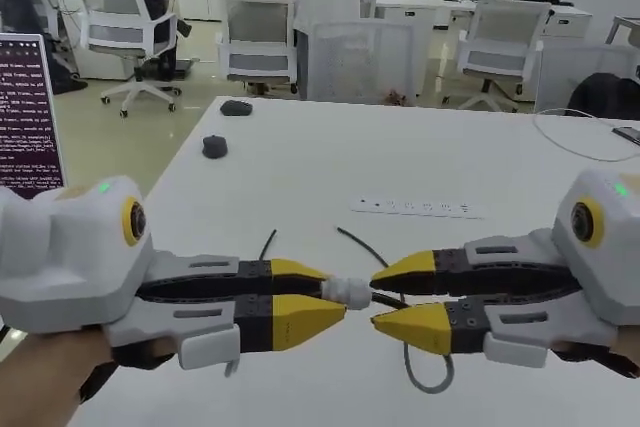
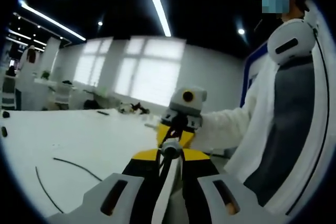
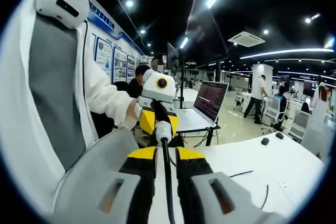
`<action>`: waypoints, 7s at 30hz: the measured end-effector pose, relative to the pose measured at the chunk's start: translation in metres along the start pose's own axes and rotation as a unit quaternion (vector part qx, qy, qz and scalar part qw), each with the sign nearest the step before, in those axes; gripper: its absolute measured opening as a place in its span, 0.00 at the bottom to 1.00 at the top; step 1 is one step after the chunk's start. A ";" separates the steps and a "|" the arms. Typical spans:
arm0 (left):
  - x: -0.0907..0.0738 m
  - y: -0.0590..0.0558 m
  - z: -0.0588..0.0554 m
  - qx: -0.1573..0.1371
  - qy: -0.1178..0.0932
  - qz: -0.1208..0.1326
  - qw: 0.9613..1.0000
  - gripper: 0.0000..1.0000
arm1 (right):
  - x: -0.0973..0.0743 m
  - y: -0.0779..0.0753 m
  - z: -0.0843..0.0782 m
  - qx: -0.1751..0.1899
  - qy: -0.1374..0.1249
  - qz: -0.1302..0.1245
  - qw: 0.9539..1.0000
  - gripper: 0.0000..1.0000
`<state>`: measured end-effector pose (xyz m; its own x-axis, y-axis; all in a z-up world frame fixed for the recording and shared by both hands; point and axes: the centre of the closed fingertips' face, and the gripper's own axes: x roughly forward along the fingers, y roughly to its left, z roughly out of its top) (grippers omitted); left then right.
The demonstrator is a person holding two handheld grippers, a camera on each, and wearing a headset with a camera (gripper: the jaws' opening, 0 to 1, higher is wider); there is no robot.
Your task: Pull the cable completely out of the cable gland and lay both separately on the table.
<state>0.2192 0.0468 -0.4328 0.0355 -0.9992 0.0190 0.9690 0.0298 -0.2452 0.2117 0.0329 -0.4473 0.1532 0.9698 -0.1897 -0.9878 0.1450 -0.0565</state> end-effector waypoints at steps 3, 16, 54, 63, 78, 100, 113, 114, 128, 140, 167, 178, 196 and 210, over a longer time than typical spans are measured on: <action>0.002 0.000 -0.001 0.008 0.003 0.003 1.000 0.16 | 0.002 0.000 0.000 -0.007 0.004 -0.003 1.000 0.03; 0.025 -0.002 -0.010 0.063 0.002 0.004 0.998 0.36 | 0.000 -0.001 0.011 0.010 -0.040 -0.006 0.999 0.02; -0.003 0.014 0.002 0.006 -0.056 0.032 0.998 0.16 | -0.031 -0.020 -0.083 0.004 0.121 -0.037 0.992 0.02; 0.002 0.014 -0.003 -0.004 -0.043 0.032 0.999 0.16 | -0.033 -0.020 -0.092 0.020 0.129 -0.049 0.990 0.03; 0.018 0.014 -0.019 0.012 -0.002 0.029 1.000 0.16 | -0.009 -0.024 -0.018 0.049 0.005 -0.040 0.998 0.26; 0.019 0.017 -0.016 0.019 -0.009 0.024 0.999 0.16 | 0.005 -0.011 -0.012 0.037 0.002 0.000 0.999 0.03; 0.008 0.028 -0.017 0.014 -0.010 0.041 0.999 0.16 | -0.008 -0.022 -0.033 0.033 0.028 -0.020 0.999 0.02; 0.007 0.028 -0.018 0.014 -0.009 0.042 0.999 0.16 | -0.010 -0.023 -0.036 0.034 0.033 -0.023 0.999 0.02; 0.000 0.033 -0.010 0.010 -0.024 0.054 0.998 0.17 | -0.042 -0.034 -0.090 0.054 0.102 -0.064 0.991 0.02; 0.000 0.036 -0.008 0.011 -0.017 0.062 0.998 0.16 | -0.051 -0.040 -0.107 0.065 0.124 -0.085 0.986 0.03; 0.031 0.040 -0.029 0.016 0.030 0.057 0.998 0.17 | -0.009 -0.041 -0.042 -0.006 0.066 -0.050 0.997 0.12; 0.028 0.043 -0.028 0.015 0.024 0.054 0.998 0.17 | 0.001 -0.034 -0.035 -0.011 0.050 -0.030 0.998 0.03; 0.014 0.052 -0.023 0.009 0.009 0.070 0.997 0.17 | -0.006 -0.043 -0.045 -0.001 0.055 -0.048 0.997 0.03; -0.006 0.058 -0.020 0.013 0.007 0.091 0.996 0.17 | -0.036 -0.050 -0.089 0.034 0.094 -0.079 0.992 0.03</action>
<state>0.2698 0.0536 -0.4668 0.2083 -0.9773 -0.0377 0.9530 0.2115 -0.2171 0.2577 -0.0267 -0.5250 0.3032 0.8811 -0.3629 -0.9494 0.3123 -0.0351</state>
